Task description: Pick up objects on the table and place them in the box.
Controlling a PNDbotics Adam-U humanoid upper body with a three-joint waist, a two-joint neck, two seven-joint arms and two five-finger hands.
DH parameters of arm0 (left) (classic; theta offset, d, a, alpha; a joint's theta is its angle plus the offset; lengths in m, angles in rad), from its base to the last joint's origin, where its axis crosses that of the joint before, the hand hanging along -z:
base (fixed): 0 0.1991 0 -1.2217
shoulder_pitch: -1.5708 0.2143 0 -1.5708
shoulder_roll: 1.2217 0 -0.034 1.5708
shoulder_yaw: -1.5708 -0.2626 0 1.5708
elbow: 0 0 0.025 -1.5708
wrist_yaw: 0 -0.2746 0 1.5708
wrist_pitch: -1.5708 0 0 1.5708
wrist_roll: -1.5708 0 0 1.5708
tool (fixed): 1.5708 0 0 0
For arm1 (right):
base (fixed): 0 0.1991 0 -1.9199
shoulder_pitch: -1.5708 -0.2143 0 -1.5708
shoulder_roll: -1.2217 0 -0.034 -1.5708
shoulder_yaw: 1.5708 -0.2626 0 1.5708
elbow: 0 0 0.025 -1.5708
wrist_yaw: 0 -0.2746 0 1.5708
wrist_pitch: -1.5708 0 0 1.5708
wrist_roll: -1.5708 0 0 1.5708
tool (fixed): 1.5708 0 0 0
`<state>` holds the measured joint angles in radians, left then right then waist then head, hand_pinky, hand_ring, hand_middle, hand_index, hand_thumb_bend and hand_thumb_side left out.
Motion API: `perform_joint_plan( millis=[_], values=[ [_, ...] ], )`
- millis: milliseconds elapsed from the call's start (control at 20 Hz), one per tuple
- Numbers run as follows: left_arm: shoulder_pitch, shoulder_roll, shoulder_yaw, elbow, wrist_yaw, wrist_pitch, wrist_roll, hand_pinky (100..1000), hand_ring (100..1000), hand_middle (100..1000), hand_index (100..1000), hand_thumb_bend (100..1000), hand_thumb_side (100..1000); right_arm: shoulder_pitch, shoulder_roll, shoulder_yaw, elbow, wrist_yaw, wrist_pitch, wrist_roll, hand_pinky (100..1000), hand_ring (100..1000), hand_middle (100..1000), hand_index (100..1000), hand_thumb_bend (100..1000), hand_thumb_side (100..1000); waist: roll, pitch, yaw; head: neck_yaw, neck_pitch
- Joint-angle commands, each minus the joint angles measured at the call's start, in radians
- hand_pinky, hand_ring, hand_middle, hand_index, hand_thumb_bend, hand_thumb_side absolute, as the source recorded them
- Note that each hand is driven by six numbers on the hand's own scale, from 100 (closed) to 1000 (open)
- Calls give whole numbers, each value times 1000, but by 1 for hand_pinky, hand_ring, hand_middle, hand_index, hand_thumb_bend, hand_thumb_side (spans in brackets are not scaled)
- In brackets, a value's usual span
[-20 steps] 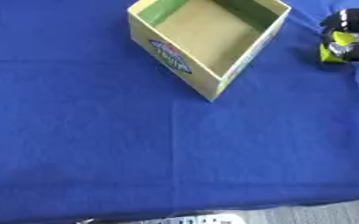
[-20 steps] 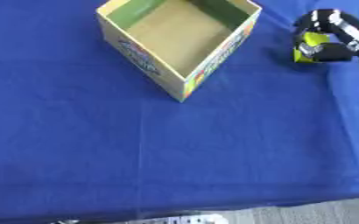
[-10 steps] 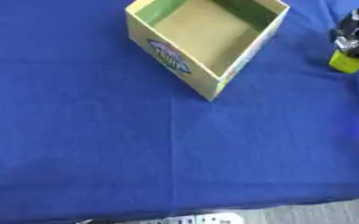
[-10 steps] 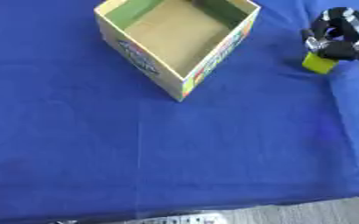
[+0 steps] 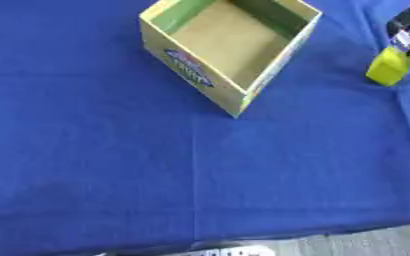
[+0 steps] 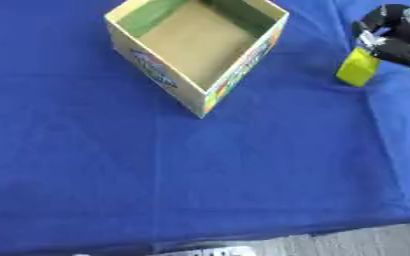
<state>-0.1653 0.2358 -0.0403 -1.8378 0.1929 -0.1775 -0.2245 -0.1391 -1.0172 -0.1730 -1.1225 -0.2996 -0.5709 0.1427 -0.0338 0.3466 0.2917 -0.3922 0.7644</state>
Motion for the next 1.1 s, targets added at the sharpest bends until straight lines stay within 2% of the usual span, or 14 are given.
perform_joint_plan(
  millis=[50,100,200,400,650,850,1100],
  values=[
    [-4,12,5,-9,3,2,0,549,690,518,635,252,961,5,-65,19,-20,40,-25,44,813,964,899,780,478,677,-1,-26,-4,0,5],
    [-4,12,6,-9,3,1,0,549,690,519,635,253,960,4,-64,22,-20,55,-32,59,835,994,915,797,501,680,-1,-28,-5,1,5],
    [-4,12,6,-9,3,1,0,549,691,519,635,254,959,4,-61,27,-19,85,-46,88,883,1000,940,826,544,690,-1,-31,-7,1,5],
    [-4,12,5,-9,3,1,-1,550,692,519,635,255,958,5,-55,37,-18,144,-72,148,912,1000,977,869,626,655,0,-35,-8,2,4],
    [-2,12,7,-8,4,1,-1,550,692,519,635,256,958,-17,-34,-7,-5,250,-92,294,904,1000,981,884,660,620,4,-38,-11,7,4],
    [-1,12,7,-8,4,0,-1,551,693,520,635,256,958,-22,-30,-13,4,294,-98,313,890,1000,978,891,676,609,6,-37,-12,8,4],
    [-1,11,6,-8,4,0,-1,552,696,520,635,257,958,-26,-25,-11,17,338,-98,290,813,1000,964,888,613,567,8,-36,-13,9,5]
  ],
)
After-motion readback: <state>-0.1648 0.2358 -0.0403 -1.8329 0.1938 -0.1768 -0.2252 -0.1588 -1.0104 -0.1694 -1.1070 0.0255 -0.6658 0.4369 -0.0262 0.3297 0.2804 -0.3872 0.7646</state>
